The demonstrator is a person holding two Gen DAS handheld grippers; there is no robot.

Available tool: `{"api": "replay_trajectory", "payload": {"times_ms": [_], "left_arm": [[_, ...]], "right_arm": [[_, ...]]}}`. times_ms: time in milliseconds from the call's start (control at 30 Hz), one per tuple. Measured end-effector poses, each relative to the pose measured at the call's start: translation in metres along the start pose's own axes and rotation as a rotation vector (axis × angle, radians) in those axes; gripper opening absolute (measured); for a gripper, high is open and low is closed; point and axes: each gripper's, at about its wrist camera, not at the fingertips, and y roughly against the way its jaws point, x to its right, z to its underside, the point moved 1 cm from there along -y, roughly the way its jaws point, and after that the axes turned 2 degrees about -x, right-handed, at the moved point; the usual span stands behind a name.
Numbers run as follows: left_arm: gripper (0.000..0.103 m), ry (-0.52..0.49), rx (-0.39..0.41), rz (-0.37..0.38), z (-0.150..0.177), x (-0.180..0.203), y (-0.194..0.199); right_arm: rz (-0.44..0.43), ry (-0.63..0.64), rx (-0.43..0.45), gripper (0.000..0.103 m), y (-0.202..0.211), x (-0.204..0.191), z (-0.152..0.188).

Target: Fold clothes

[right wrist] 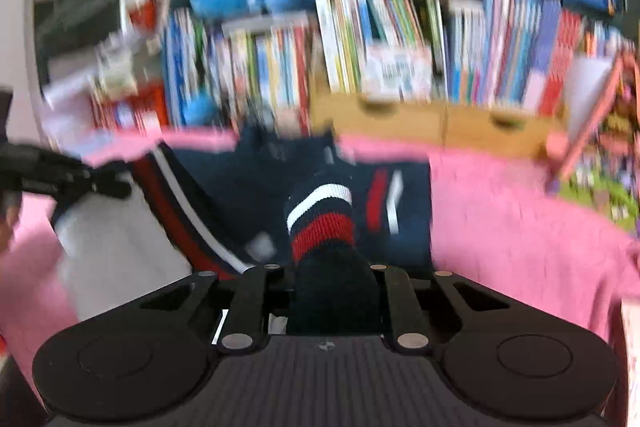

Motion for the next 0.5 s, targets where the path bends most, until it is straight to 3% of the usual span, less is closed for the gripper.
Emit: {"api": "replay_trajectory", "payload": {"times_ms": [133,233,300,367,400,433,500], "left_arm": [[0.017,0.034,0.141,-0.134,-0.036,-0.030,0.006],[0.021,0.067,0.107,-0.262,-0.050,-0.064,-0.029],[0.022,0.093,-0.011,-0.336,-0.040,-0.091,-0.070],[0.027,0.119,-0.135,-0.389,-0.026,-0.115,-0.107],[0.029,0.133,-0.199,-0.404,-0.016,-0.125,-0.123],[0.037,0.147,-0.218,-0.406,-0.008,-0.130,-0.132],[0.046,0.144,-0.172,-0.410,-0.001,-0.132,-0.130]], "right_arm": [[0.005,0.070,0.167,0.019,-0.006,-0.009,-0.059],[-0.006,0.050,0.232,0.020,-0.054,-0.005,-0.106],[-0.023,0.017,0.224,0.023,-0.099,0.001,-0.131],[-0.022,-0.005,0.140,0.027,-0.157,0.003,-0.137],[-0.004,-0.018,0.057,0.032,-0.189,0.005,-0.131],[0.013,-0.030,-0.027,0.033,-0.220,0.008,-0.126],[0.072,-0.035,-0.211,0.040,-0.267,0.010,-0.104]]}}
